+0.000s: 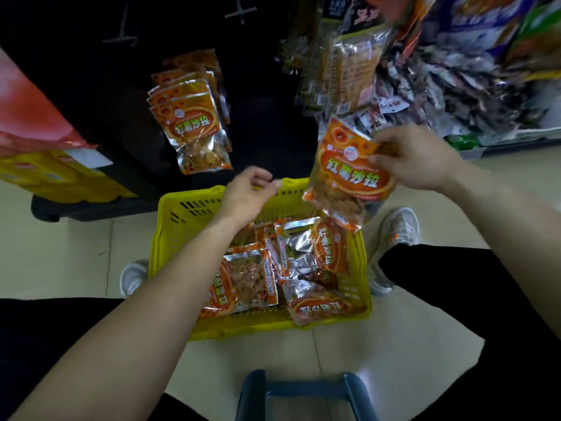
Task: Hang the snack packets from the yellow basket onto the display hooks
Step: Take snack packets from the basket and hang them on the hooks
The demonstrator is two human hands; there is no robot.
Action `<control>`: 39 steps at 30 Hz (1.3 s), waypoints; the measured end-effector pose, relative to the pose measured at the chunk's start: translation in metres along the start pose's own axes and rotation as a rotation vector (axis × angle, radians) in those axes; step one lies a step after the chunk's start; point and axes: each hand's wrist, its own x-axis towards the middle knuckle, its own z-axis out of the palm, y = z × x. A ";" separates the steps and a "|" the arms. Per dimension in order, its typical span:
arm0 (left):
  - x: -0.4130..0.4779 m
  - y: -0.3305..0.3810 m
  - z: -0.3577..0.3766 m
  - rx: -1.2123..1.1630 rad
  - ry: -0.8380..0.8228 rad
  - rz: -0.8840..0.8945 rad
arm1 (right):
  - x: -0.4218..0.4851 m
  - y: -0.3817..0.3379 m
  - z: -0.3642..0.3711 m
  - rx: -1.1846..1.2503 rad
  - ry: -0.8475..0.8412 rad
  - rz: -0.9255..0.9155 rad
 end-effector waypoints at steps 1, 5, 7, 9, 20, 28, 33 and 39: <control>0.003 -0.004 0.014 0.074 -0.062 -0.016 | -0.007 0.013 -0.007 0.016 0.029 0.028; 0.017 -0.018 0.079 0.266 -0.381 -0.077 | -0.027 0.047 -0.006 0.064 0.136 0.129; 0.025 -0.021 0.105 0.364 -0.418 -0.067 | -0.029 0.059 0.003 0.074 0.157 0.176; 0.033 -0.023 0.127 0.370 -0.451 -0.064 | -0.029 0.070 0.010 0.027 0.138 0.209; 0.024 -0.014 0.094 0.210 -0.449 -0.084 | -0.004 0.054 0.013 0.027 0.005 0.192; -0.025 0.052 -0.043 0.129 -0.097 0.090 | 0.003 -0.023 -0.025 0.108 0.013 0.110; -0.055 0.078 -0.104 -0.002 0.070 0.130 | 0.005 -0.074 -0.034 0.146 0.023 0.083; -0.077 0.085 -0.103 0.059 0.165 0.209 | 0.010 -0.128 0.003 0.357 0.003 0.091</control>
